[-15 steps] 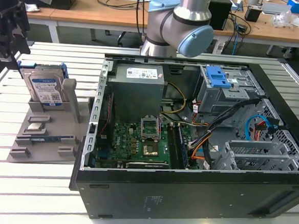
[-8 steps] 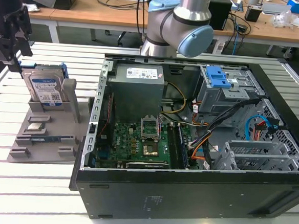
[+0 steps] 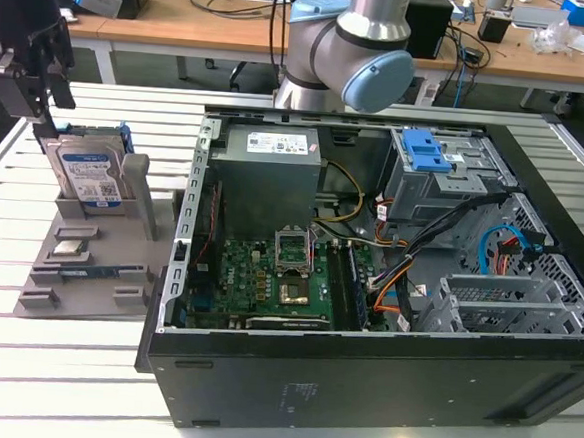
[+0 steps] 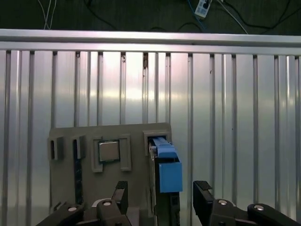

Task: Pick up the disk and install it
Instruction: 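Pick up the disk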

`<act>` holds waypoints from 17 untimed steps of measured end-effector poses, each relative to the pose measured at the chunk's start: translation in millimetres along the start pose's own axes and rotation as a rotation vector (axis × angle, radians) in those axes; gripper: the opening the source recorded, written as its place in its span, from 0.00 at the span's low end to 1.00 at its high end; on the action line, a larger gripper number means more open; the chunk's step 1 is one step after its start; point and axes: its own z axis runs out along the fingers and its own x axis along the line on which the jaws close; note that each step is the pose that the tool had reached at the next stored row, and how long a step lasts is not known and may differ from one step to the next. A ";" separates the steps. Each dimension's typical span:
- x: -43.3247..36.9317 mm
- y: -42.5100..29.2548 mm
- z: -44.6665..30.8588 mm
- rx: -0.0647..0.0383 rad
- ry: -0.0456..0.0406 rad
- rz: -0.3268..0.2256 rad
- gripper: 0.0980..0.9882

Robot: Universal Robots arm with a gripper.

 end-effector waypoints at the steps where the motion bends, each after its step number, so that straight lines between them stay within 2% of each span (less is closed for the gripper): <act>1: -0.6 -0.1 1.8 0.000 0.0000 0.000 0.63; 10: -3.0 -0.8 19.0 0.000 0.0001 0.000 0.63; 17: -8.4 -1.5 34.9 0.000 0.0003 -0.004 0.63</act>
